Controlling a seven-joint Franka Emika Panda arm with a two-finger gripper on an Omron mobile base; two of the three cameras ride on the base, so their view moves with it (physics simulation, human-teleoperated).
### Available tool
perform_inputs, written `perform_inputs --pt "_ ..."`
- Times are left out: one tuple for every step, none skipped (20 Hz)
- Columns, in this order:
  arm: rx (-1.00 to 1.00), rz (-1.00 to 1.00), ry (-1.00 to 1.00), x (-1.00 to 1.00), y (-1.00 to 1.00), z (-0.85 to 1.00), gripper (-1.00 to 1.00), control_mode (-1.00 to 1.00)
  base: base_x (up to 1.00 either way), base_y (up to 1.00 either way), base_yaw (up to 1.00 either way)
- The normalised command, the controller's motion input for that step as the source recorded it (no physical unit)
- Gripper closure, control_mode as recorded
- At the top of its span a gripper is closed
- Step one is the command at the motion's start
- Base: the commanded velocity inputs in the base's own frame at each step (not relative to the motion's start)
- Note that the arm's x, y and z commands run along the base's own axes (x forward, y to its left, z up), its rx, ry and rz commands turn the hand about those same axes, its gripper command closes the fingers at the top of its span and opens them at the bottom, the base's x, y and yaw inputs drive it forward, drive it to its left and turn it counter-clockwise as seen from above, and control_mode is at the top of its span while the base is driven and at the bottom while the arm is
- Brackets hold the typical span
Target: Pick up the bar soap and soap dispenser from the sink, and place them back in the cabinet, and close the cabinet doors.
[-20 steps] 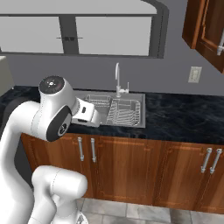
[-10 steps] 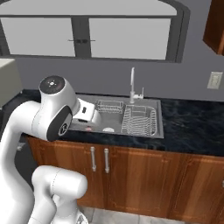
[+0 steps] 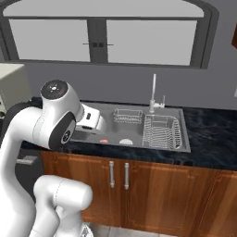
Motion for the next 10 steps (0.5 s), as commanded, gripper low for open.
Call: perform_inputs --pt "0.0 0.0 0.0 0.0 0.0 0.0 -1.0 1.0 0.45 0.32 0.0" --pt "0.0 0.0 0.0 0.0 0.0 0.0 -1.0 1.0 0.44 0.31 0.0" --pt "0.0 0.0 0.0 0.0 0.0 0.0 -1.0 1.0 0.45 0.28 0.0" --pt "0.0 0.0 0.0 0.0 0.0 0.0 -1.0 1.0 0.48 0.25 0.0" --pt "0.0 0.0 0.0 0.0 0.0 0.0 -1.0 1.0 0.47 0.2 0.0" --pt "0.0 0.0 0.0 0.0 0.0 0.0 -1.0 1.0 0.45 0.18 0.0" --pt "0.0 0.0 0.0 0.0 0.0 0.0 -1.0 1.0 0.43 0.15 0.0" --pt "0.0 0.0 0.0 0.0 0.0 0.0 -1.0 1.0 0.42 0.15 0.0" --pt "0.0 0.0 0.0 0.0 0.0 0.0 -1.0 1.0 0.43 0.15 0.0" --pt "0.0 0.0 0.0 0.0 0.0 0.0 -1.0 1.0 0.44 0.16 0.0"
